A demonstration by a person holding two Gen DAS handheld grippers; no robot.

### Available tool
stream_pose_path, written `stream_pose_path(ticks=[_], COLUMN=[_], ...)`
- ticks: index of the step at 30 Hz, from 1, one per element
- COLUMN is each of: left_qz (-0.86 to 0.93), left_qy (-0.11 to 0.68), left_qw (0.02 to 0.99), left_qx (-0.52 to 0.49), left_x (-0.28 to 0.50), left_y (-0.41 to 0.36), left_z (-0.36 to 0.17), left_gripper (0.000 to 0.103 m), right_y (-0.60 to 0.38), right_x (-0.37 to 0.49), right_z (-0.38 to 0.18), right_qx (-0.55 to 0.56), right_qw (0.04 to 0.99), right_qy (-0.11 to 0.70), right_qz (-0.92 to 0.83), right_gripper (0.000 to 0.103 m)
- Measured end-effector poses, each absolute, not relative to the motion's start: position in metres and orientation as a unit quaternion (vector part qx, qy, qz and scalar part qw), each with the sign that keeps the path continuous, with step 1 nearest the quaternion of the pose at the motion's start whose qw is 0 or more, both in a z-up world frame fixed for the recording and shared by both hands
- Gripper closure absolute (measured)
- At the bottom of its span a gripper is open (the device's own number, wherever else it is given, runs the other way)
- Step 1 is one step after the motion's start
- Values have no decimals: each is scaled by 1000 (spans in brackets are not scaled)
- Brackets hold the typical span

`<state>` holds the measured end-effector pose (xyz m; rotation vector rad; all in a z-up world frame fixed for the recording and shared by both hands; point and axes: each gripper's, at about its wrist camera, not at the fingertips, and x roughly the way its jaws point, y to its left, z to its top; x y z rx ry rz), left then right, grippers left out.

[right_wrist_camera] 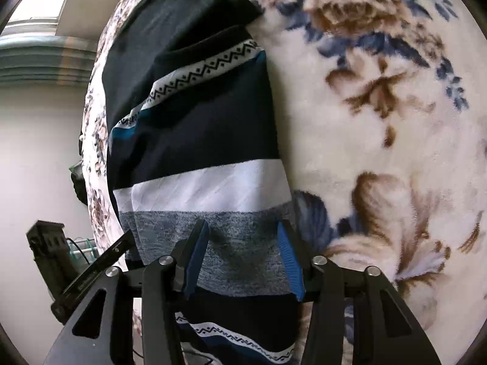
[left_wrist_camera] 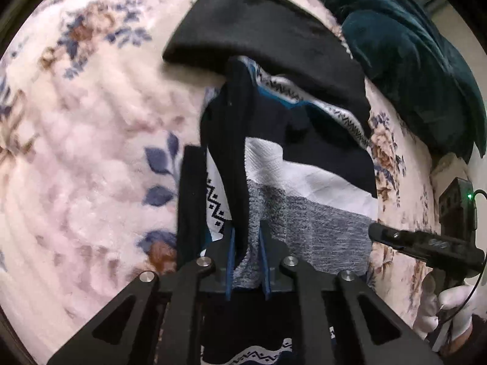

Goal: Fold small clothes

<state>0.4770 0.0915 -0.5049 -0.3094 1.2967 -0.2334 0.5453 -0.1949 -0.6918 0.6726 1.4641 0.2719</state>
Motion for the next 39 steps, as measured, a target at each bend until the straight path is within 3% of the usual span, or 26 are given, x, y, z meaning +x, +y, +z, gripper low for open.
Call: stream_pose_path(ticks=[1, 7, 13, 15, 16, 17, 18, 19, 25, 26, 27, 29, 30, 36, 39], left_qz=[-107, -75, -92, -100, -111, -114, -114, -116, -106, -106, -101, -95, -90, -84, -67], left_qy=[598, 608, 604, 589, 580, 573, 564, 562, 597, 597, 600, 601, 598, 605, 607], left_qw=[782, 776, 763, 767, 767, 768, 770, 769, 752, 755, 760, 764, 771, 756, 762], left_qx=[-138, -148, -211, -233, -250, -262, -276, -282, -257, -249, -228, -214, -201, -236, -216], left_x=[475, 476, 478, 490, 498, 507, 521, 533, 615, 621, 627, 627, 626, 625, 620], left_y=[93, 124, 134, 131, 132, 134, 134, 133, 102, 100, 96, 96, 97, 109, 107], left_z=[-503, -528, -508, -495, -492, -490, -489, -492, -541, -546, -550, -554, -553, -557, -537], left_gripper=[92, 94, 92, 71, 62, 45, 38, 37, 41, 55, 95, 95, 94, 89, 78], right_y=[-190, -200, -214, -217, -220, -223, -228, -231, -240, -239, -239, -236, -234, -229, -225], right_x=[545, 537, 546, 550, 554, 558, 564, 572, 637, 645, 653, 663, 665, 669, 671], right_z=[-689, -684, -695, -691, -687, -685, -682, -680, -696, -700, -705, -711, -711, -710, -709], right_qx=[278, 261, 287, 295, 301, 303, 308, 314, 331, 330, 331, 341, 335, 307, 298], right_qw=[698, 713, 675, 671, 667, 668, 674, 680, 704, 705, 703, 703, 708, 724, 712], right_qy=[650, 645, 672, 673, 672, 671, 663, 654, 623, 622, 624, 617, 614, 613, 632], right_qz=[116, 82, 101, 104, 111, 108, 106, 106, 80, 80, 84, 96, 98, 72, 71], right_gripper=[99, 101, 101, 100, 94, 87, 67, 49, 46, 46, 46, 60, 94, 97, 94])
